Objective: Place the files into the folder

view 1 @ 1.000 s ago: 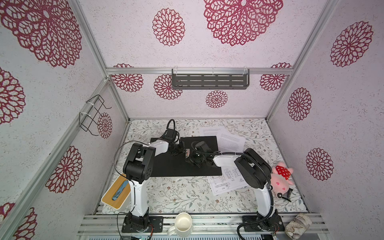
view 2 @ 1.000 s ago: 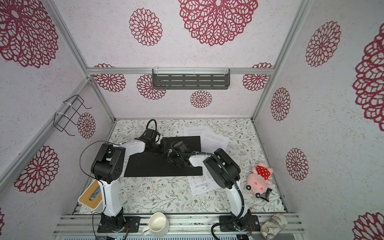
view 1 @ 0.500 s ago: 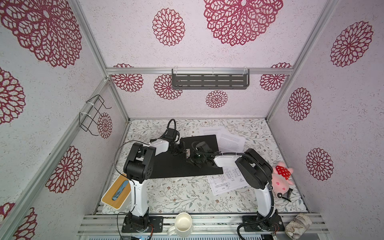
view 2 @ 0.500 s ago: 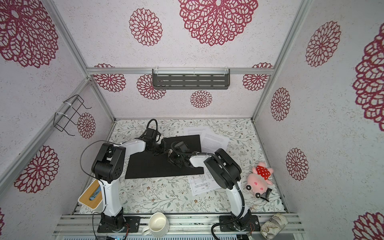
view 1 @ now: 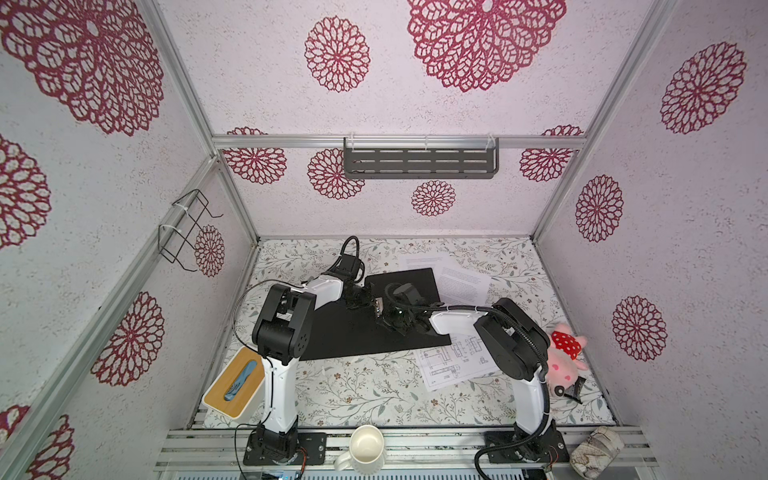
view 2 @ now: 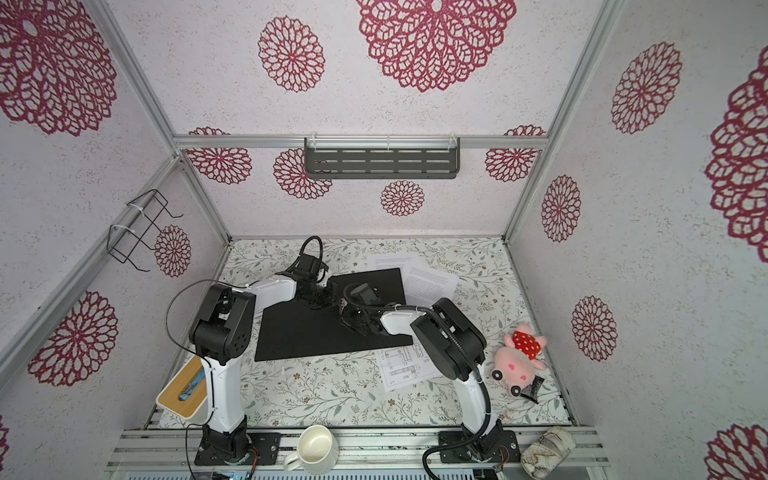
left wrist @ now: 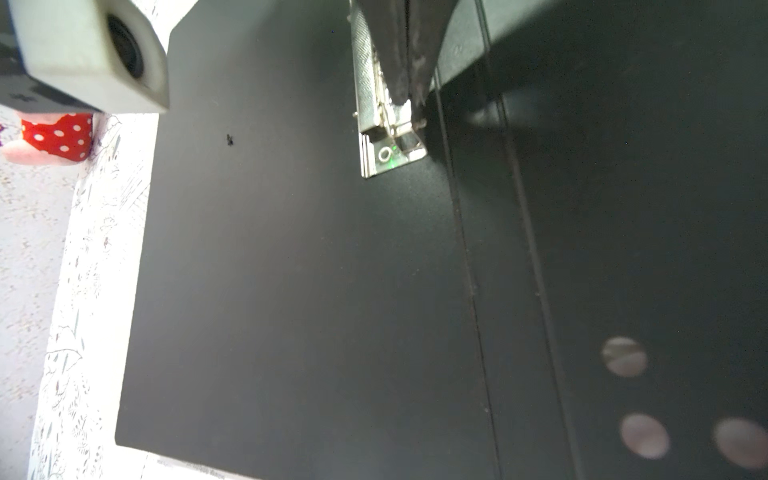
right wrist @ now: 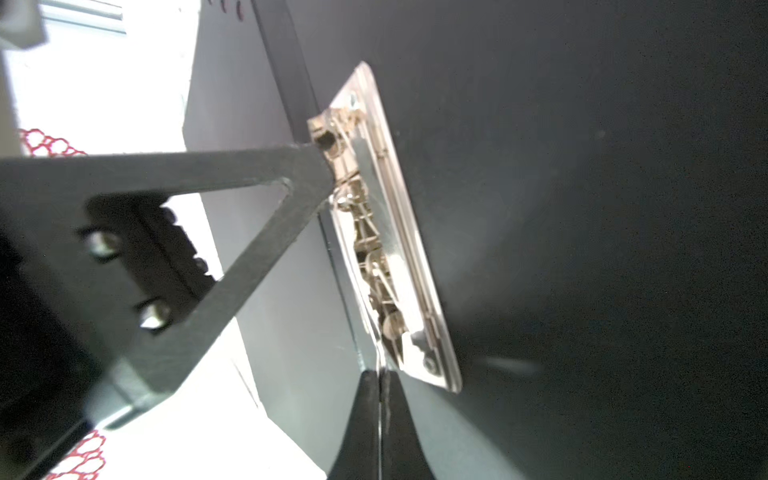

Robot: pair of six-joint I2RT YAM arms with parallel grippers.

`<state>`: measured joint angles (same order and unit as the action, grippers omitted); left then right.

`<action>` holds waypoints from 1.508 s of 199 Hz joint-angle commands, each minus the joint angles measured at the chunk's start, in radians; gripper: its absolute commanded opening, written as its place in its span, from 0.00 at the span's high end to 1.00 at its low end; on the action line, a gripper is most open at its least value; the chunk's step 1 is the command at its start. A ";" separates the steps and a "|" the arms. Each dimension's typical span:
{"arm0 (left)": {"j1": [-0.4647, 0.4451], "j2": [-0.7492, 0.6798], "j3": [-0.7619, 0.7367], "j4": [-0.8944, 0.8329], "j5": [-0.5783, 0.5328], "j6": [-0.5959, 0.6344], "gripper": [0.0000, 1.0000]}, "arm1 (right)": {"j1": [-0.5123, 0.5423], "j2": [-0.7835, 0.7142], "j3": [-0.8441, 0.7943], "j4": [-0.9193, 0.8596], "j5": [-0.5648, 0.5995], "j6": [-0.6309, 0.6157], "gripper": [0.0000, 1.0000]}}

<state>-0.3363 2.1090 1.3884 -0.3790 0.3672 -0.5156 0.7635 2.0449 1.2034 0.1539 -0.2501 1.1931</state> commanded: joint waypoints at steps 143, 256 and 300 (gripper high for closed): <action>-0.038 0.120 -0.022 -0.112 -0.087 0.071 1.00 | -0.040 -0.105 -0.084 -0.131 0.051 -0.032 1.00; -0.007 0.071 0.006 -0.122 0.030 -0.010 1.00 | -0.048 -0.168 -0.006 -0.055 0.076 -0.062 0.68; 0.014 0.055 0.010 -0.121 0.051 -0.040 0.99 | -0.095 -0.316 -0.144 0.039 0.170 -0.098 0.45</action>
<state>-0.3439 2.1380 1.4246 -0.4011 0.4454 -0.5400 0.7033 1.8389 1.1118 0.1448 -0.1677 1.1324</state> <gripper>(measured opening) 0.041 0.510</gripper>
